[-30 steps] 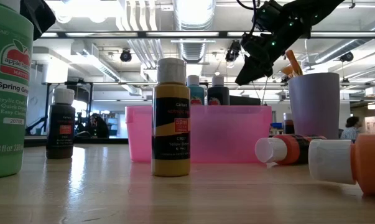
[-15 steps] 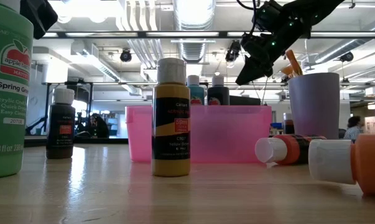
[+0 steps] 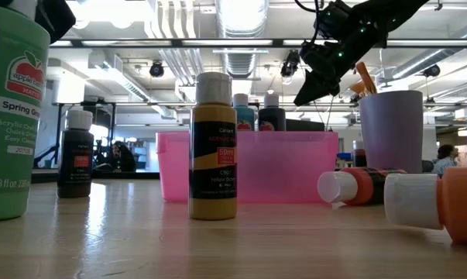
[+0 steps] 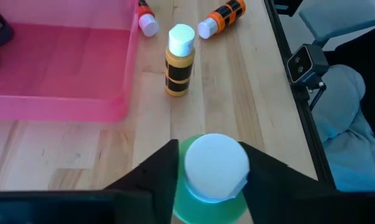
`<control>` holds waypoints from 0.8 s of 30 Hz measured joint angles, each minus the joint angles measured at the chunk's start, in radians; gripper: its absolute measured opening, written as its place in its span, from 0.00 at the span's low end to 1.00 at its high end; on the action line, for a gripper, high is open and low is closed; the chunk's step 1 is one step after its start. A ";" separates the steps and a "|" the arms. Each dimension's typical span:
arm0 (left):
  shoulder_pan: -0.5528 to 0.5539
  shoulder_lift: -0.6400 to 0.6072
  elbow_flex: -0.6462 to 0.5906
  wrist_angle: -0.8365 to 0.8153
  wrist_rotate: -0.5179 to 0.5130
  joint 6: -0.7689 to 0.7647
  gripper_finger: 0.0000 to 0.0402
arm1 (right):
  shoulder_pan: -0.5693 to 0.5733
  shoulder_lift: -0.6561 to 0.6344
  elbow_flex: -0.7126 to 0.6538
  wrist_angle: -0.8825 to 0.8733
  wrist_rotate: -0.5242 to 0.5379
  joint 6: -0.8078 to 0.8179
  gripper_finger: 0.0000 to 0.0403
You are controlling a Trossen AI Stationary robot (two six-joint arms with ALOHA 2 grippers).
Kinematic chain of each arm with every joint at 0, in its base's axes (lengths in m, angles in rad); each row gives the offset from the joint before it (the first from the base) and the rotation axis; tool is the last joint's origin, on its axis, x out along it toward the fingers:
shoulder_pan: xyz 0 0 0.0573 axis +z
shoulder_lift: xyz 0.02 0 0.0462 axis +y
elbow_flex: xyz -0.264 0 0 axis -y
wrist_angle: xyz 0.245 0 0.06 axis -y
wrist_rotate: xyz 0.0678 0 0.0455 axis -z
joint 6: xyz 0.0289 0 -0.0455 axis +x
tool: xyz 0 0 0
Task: Pick & Place Paint Supplies
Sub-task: Put the large green paint bottle into the red bin
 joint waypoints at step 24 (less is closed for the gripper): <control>0.084 -0.016 0.025 -0.007 -0.040 0.160 0.31 | 0.000 0.000 -0.001 0.000 0.000 0.000 0.16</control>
